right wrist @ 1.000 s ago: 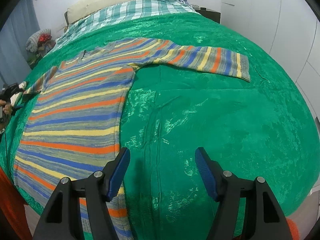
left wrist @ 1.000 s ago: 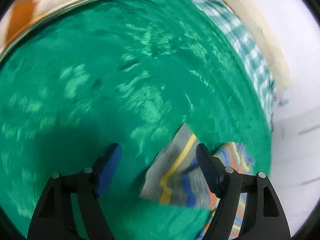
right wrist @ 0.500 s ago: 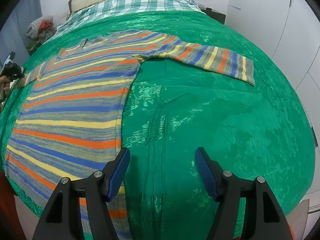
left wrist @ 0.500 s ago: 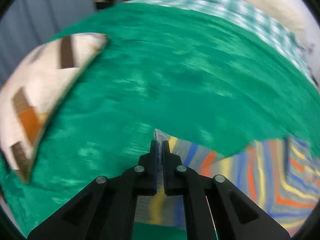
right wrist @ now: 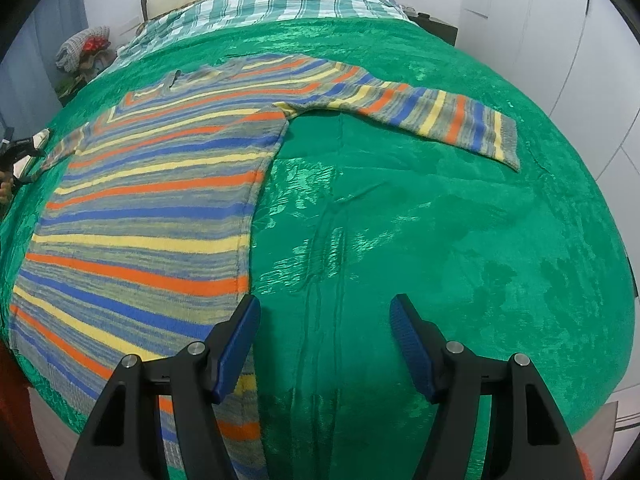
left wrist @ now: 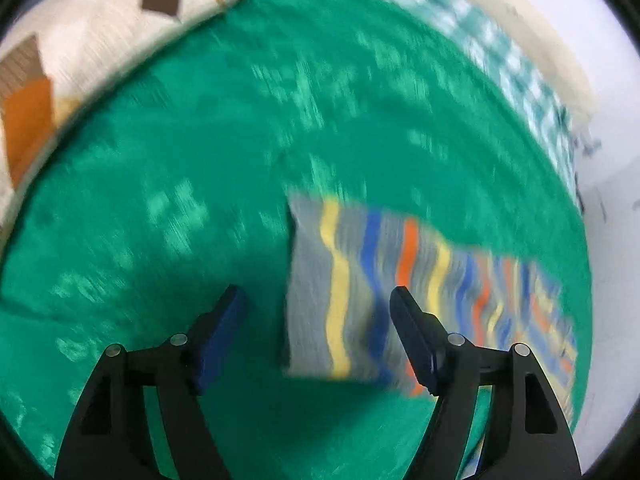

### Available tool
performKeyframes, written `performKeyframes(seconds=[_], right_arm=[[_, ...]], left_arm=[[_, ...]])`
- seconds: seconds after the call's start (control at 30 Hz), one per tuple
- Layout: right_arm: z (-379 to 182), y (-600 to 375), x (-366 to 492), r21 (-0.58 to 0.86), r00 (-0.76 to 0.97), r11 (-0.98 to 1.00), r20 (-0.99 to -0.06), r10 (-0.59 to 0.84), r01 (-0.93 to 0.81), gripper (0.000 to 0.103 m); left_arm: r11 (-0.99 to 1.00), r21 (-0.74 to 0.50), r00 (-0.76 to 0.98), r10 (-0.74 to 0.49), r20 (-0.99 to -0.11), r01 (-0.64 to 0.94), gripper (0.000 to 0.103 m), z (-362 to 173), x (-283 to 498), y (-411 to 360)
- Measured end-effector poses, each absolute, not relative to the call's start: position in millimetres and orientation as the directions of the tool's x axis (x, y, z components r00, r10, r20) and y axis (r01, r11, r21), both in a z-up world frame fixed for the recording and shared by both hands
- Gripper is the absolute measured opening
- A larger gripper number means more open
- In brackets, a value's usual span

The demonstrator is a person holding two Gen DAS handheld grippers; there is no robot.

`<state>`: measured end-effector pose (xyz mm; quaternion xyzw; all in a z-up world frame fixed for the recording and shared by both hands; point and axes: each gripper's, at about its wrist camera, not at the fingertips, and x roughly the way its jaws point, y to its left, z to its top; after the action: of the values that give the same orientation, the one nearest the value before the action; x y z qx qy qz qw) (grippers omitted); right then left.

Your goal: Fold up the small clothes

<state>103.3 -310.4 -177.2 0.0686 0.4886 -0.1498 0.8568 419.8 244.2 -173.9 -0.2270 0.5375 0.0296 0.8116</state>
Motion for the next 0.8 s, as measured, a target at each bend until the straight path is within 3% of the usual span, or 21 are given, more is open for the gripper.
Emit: performKeyframes(seconds=[0.03, 0.07, 0.1, 0.3, 0.5, 0.63, 0.67, 0.7, 0.77, 0.8], right_arm=[[-178, -309, 104, -0.032, 0.477, 0.947, -0.858, -0.19, 0.32, 0.067], [-178, -307, 105, -0.04, 0.476, 0.949, -0.857, -0.194, 0.314, 0.067], [-178, -305, 105, -0.047, 0.477, 0.95, -0.856, -0.198, 0.31, 0.067], [-177, -301, 105, -0.065, 0.482, 0.953, -0.851, -0.208, 0.295, 0.067], [-179, -301, 105, -0.06, 0.48, 0.956, -0.855, -0.198, 0.288, 0.067], [-178, -302, 104, -0.057, 0.481, 0.953, -0.853, -0.201, 0.297, 0.067], [-179, -303, 104, -0.054, 0.476, 0.953, -0.857, -0.198, 0.3, 0.067], [-180, -304, 105, -0.051, 0.47, 0.952, -0.861, -0.195, 0.301, 0.067], [-183, -305, 106, -0.05, 0.455, 0.951, -0.87, -0.191, 0.305, 0.075], [-183, -306, 106, -0.05, 0.452, 0.95, -0.871, -0.191, 0.307, 0.077]], left_arm=[[0.925, -0.269, 0.409, -0.144, -0.901, -0.268, 0.063, -177, 418, 233], [0.945, -0.209, 0.408, -0.093, -0.908, -0.251, 0.025, -176, 417, 225], [0.95, -0.188, 0.402, -0.075, -0.913, -0.25, 0.004, -176, 419, 222], [0.924, -0.039, 0.44, 0.144, -0.886, -0.381, 0.003, -152, 390, 221], [0.921, 0.005, 0.376, 0.164, -0.912, -0.391, 0.003, -178, 398, 222], [0.932, 0.052, 0.368, 0.193, -0.909, -0.359, 0.01, -179, 400, 218], [0.935, 0.032, 0.377, 0.173, -0.91, -0.354, 0.022, -175, 398, 220], [0.935, 0.023, 0.377, 0.165, -0.912, -0.353, 0.048, -173, 397, 221], [0.936, 0.011, 0.392, 0.158, -0.906, -0.351, 0.074, -158, 378, 227], [0.939, 0.005, 0.408, 0.155, -0.9, -0.345, 0.075, -155, 368, 229]])
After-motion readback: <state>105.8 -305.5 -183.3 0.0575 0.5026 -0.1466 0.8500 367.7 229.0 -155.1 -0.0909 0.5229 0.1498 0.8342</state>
